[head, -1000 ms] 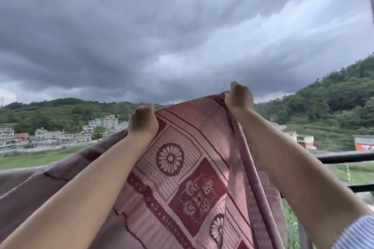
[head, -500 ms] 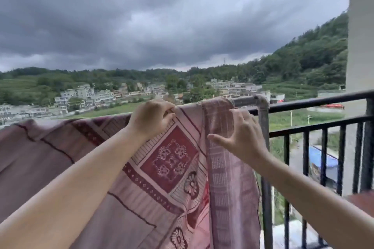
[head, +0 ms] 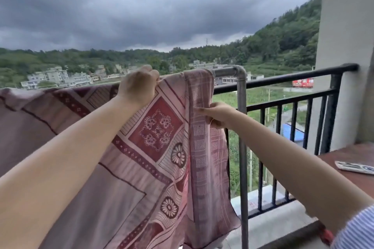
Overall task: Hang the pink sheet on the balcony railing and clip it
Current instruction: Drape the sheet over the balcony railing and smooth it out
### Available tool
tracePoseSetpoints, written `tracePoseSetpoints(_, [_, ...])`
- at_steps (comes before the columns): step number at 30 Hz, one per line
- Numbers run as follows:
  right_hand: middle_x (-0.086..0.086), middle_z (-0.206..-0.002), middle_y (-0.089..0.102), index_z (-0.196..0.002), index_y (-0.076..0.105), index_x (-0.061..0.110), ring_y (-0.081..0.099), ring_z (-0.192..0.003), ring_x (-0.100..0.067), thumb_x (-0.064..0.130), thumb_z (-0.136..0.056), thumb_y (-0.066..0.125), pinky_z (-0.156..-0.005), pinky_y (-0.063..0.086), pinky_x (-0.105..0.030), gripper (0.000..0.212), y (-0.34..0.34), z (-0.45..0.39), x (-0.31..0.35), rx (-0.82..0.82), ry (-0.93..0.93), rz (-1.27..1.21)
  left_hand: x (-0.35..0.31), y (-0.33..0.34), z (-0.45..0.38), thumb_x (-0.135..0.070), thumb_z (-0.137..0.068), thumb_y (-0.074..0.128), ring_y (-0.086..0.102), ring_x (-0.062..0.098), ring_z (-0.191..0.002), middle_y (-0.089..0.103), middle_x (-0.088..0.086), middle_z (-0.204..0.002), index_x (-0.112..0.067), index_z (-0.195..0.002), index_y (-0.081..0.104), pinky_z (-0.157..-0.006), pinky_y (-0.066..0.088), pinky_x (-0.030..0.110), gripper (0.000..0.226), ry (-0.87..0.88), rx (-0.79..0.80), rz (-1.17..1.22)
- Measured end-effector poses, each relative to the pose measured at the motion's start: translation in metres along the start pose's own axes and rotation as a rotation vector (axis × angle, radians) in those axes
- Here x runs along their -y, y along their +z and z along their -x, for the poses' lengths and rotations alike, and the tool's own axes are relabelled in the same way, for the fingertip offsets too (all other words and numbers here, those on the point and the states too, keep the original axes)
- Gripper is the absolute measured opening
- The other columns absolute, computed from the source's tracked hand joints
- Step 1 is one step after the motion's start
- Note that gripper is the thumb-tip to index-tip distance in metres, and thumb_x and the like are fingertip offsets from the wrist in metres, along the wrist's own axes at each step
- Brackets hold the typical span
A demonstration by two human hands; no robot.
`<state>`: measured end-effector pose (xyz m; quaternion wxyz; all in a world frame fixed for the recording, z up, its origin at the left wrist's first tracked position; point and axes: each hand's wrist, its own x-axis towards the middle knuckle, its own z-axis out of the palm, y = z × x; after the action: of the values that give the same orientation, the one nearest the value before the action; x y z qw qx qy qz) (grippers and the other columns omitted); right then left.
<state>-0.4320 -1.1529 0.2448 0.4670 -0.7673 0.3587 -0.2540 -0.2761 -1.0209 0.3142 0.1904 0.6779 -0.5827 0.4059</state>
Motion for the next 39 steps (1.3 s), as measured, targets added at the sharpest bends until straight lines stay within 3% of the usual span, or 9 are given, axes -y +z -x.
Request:
tracePoseSetpoints(13, [-0.001, -0.022, 0.048, -0.06, 0.05, 0.007, 0.047, -0.02, -0.011, -0.005, -0.083, 0.036, -0.026, 0.035, -0.011, 0.029, -0.075, 0.005, 0.051, -0.496, -0.143, -0.101, 0.023, -0.005, -0.031, 0.012, -0.085, 0.038, 0.056, 0.04, -0.094, 0.057, 0.031, -0.104, 0.009, -0.104, 0.052, -0.075, 0.044, 0.032, 0.024, -0.241, -0.047, 0.146])
tracePoseSetpoints(16, [-0.02, -0.062, 0.066, -0.078, 0.062, 0.001, 0.068, -0.067, -0.031, 0.003, -0.077, 0.043, -0.063, 0.057, -0.036, 0.019, -0.092, -0.004, 0.102, -0.703, -0.326, 0.05, 0.03, -0.012, -0.055, 0.01, -0.085, 0.036, 0.052, 0.045, -0.103, 0.053, 0.036, -0.111, 0.013, -0.113, 0.045, -0.081, 0.044, 0.04, 0.03, -0.402, -0.149, 0.2])
tracePoseSetpoints(18, [-0.028, -0.104, 0.063, -0.103, 0.061, -0.004, 0.057, -0.104, -0.037, 0.005, -0.081, 0.044, -0.086, 0.046, -0.034, 0.029, -0.093, -0.01, 0.13, -0.807, -0.356, 0.318, 0.04, -0.013, -0.069, 0.008, -0.085, 0.034, 0.047, 0.048, -0.11, 0.048, 0.038, -0.118, 0.015, -0.118, 0.04, -0.092, 0.038, 0.048, 0.034, -0.453, -0.164, 0.185])
tracePoseSetpoints(21, [-0.027, -0.119, 0.057, -0.111, 0.056, -0.007, 0.051, -0.112, -0.037, 0.008, -0.085, 0.043, -0.089, 0.042, -0.032, 0.032, -0.083, -0.027, 0.152, -0.778, -0.356, 0.504, 0.055, 0.001, -0.076, 0.005, -0.085, 0.037, 0.047, 0.048, -0.11, 0.046, 0.038, -0.117, 0.014, -0.114, 0.043, -0.092, 0.039, 0.049, 0.031, -0.388, 0.002, 0.152])
tracePoseSetpoints(26, [-0.018, -0.099, 0.064, -0.097, 0.061, -0.003, 0.056, -0.104, -0.033, 0.032, -0.084, 0.055, -0.081, 0.042, -0.03, 0.037, -0.064, -0.061, 0.142, -0.584, -0.342, 0.701, 0.053, 0.02, -0.075, -0.035, -0.095, 0.038, 0.048, 0.036, -0.116, 0.05, 0.027, -0.126, 0.005, -0.123, 0.046, -0.097, 0.04, 0.04, 0.049, -0.226, 0.508, -0.014])
tracePoseSetpoints(28, [-0.01, -0.093, 0.062, -0.096, 0.059, 0.002, 0.056, -0.099, -0.028, 0.039, -0.083, 0.057, -0.076, 0.04, -0.026, 0.039, -0.057, -0.071, 0.133, -0.43, -0.275, 0.73, 0.054, 0.019, -0.075, -0.037, -0.096, 0.033, 0.055, 0.033, -0.105, 0.06, 0.021, -0.113, 0.003, -0.112, 0.055, -0.089, 0.044, 0.038, 0.048, -0.167, 0.555, 0.004])
tracePoseSetpoints(33, [-0.015, -0.144, 0.037, -0.138, 0.027, 0.007, 0.04, -0.128, -0.03, 0.053, -0.085, 0.045, -0.106, 0.035, -0.041, 0.073, -0.049, -0.077, 0.107, -0.14, -0.147, 0.843, 0.043, -0.002, -0.051, -0.028, -0.095, 0.038, 0.042, 0.016, -0.051, 0.045, 0.001, -0.056, -0.013, -0.061, 0.044, -0.048, 0.034, 0.021, 0.038, -0.043, 0.321, 0.218])
tracePoseSetpoints(36, [-0.018, -0.136, 0.046, -0.135, 0.032, 0.004, 0.046, -0.123, -0.032, 0.058, -0.083, 0.044, -0.098, 0.042, -0.041, 0.076, -0.051, -0.062, 0.087, -0.271, -0.365, 0.777, 0.019, -0.003, -0.023, -0.037, -0.092, 0.04, 0.06, 0.025, -0.076, 0.065, 0.013, -0.088, -0.002, -0.1, 0.058, -0.071, 0.054, 0.037, 0.041, 0.084, 0.258, 0.04])
tracePoseSetpoints(39, [-0.016, -0.133, 0.047, -0.13, 0.039, 0.01, 0.044, -0.121, -0.031, 0.064, -0.074, 0.053, -0.102, 0.034, -0.045, 0.079, -0.055, -0.046, 0.053, -0.43, -0.503, 0.812, -0.005, 0.016, 0.013, -0.04, -0.092, 0.039, 0.03, 0.03, -0.136, 0.032, 0.018, -0.147, -0.002, -0.141, 0.022, -0.115, 0.021, 0.045, 0.065, 0.037, 0.284, -0.171])
